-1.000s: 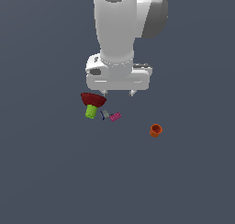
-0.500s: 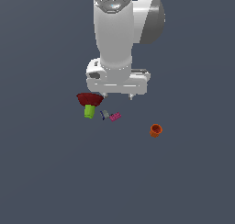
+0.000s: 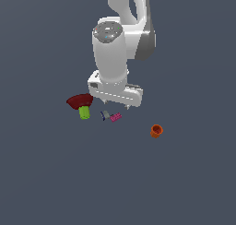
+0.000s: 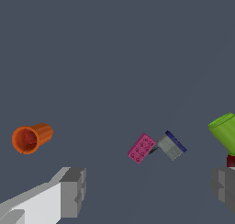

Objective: Pick up a designated object from a clutter of objects.

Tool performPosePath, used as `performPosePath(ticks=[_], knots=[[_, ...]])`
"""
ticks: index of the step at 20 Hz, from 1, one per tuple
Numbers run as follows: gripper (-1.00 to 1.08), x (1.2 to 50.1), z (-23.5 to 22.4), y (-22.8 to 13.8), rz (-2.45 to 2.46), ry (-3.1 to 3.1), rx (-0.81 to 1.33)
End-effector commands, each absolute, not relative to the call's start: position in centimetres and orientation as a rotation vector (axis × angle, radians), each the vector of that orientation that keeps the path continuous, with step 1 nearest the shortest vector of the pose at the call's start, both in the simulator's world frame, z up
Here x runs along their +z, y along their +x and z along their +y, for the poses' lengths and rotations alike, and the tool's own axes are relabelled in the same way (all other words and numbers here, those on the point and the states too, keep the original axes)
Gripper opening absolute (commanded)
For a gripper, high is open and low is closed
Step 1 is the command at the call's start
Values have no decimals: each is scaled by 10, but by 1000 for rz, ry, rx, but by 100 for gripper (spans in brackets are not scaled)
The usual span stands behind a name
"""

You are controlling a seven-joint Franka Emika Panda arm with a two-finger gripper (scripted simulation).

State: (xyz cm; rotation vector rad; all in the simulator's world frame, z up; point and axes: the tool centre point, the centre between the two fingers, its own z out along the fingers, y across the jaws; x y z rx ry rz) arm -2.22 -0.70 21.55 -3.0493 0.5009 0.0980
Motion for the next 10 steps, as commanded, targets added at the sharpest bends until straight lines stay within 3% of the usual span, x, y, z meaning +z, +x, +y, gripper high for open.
performPosePath(ticks=[1,10], knots=[[100,196,-11,-28,626,-3023,94],[100,129,-30,-57,1106,-2891,69]])
